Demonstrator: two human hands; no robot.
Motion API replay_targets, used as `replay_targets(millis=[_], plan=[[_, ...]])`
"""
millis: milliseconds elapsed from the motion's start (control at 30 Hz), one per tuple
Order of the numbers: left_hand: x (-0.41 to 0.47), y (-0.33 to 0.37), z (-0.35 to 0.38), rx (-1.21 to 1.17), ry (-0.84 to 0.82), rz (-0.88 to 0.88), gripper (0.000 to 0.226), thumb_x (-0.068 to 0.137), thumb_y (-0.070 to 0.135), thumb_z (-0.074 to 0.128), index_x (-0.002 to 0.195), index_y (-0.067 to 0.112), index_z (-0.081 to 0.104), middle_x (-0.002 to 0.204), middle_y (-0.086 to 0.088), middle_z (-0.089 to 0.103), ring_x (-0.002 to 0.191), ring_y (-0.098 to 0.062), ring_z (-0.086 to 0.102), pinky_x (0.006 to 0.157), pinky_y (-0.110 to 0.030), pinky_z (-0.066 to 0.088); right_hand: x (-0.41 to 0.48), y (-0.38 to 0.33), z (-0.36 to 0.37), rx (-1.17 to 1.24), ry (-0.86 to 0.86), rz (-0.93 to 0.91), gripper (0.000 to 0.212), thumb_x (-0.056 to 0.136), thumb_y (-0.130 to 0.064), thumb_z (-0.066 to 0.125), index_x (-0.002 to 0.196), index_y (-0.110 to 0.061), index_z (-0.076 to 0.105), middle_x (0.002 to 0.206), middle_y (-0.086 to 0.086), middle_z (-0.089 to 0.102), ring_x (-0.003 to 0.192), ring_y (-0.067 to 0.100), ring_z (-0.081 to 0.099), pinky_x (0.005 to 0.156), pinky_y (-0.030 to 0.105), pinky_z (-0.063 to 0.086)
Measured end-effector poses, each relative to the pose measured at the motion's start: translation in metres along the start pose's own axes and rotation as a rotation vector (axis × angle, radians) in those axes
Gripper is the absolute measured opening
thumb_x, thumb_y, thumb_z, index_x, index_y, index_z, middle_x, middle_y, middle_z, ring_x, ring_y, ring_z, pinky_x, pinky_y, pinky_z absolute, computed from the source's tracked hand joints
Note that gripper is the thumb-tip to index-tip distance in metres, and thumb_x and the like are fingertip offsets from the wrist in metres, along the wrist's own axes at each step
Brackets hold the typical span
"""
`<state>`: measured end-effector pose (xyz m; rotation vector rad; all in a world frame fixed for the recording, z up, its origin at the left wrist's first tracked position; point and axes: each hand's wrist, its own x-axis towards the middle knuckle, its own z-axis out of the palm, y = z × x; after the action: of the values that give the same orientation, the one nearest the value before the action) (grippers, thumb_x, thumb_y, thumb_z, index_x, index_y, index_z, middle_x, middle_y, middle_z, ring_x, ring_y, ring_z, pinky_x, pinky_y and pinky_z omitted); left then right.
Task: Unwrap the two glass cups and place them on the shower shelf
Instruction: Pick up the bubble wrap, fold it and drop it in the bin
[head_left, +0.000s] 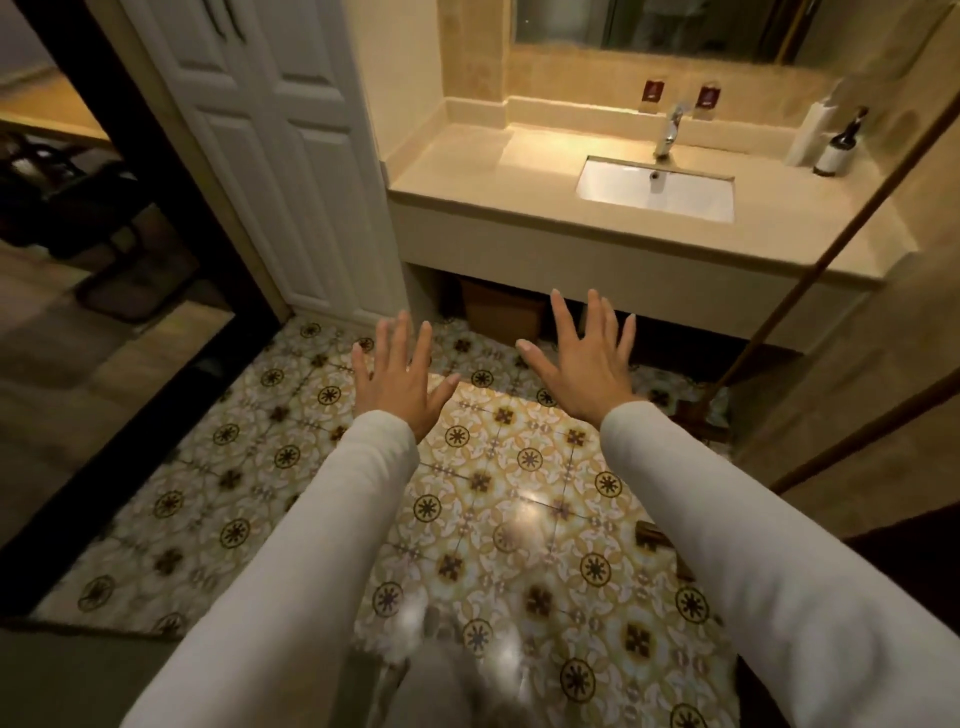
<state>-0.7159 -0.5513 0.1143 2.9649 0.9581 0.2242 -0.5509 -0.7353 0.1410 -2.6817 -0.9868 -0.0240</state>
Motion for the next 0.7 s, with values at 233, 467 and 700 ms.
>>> replay_targets(millis=[233, 467, 700], plan=[[0.129, -0.032, 0.031, 0.013, -0.015, -0.02, 0.079, 0.091, 0.07, 0.017, 0.155, 0.026, 0.003, 0.165, -0.006, -0.003, 0.15, -0.029, -0.006, 0.116, -0.059, 0.001, 0.129, -0.009, 0.04, -0.015, -0.025, 0.009, 0.082, 0.096, -0.078, 0.02, 0.163, -0.031, 0.008, 0.17, 0.021, 0.005, 0.157, 0.038, -0.002, 0.121, 0.062, -0.01], [0.281, -0.055, 0.033, -0.005, -0.006, 0.017, 0.079, 0.092, 0.07, 0.014, 0.154, 0.026, -0.001, 0.165, -0.006, -0.006, 0.15, -0.03, -0.006, 0.116, -0.058, 0.001, 0.273, -0.029, 0.046, -0.044, -0.025, 0.04, 0.083, 0.096, -0.078, 0.02, 0.164, -0.032, 0.007, 0.17, 0.023, 0.005, 0.157, 0.038, -0.001, 0.122, 0.062, -0.01], [0.402, -0.066, 0.046, 0.001, -0.031, 0.017, 0.078, 0.092, 0.071, 0.012, 0.154, 0.026, -0.006, 0.164, -0.006, -0.009, 0.15, -0.029, -0.009, 0.117, -0.058, 0.001, 0.38, -0.026, 0.052, -0.029, -0.033, 0.074, 0.082, 0.096, -0.077, 0.021, 0.163, -0.033, 0.007, 0.17, 0.021, 0.006, 0.157, 0.036, -0.001, 0.122, 0.062, -0.009]])
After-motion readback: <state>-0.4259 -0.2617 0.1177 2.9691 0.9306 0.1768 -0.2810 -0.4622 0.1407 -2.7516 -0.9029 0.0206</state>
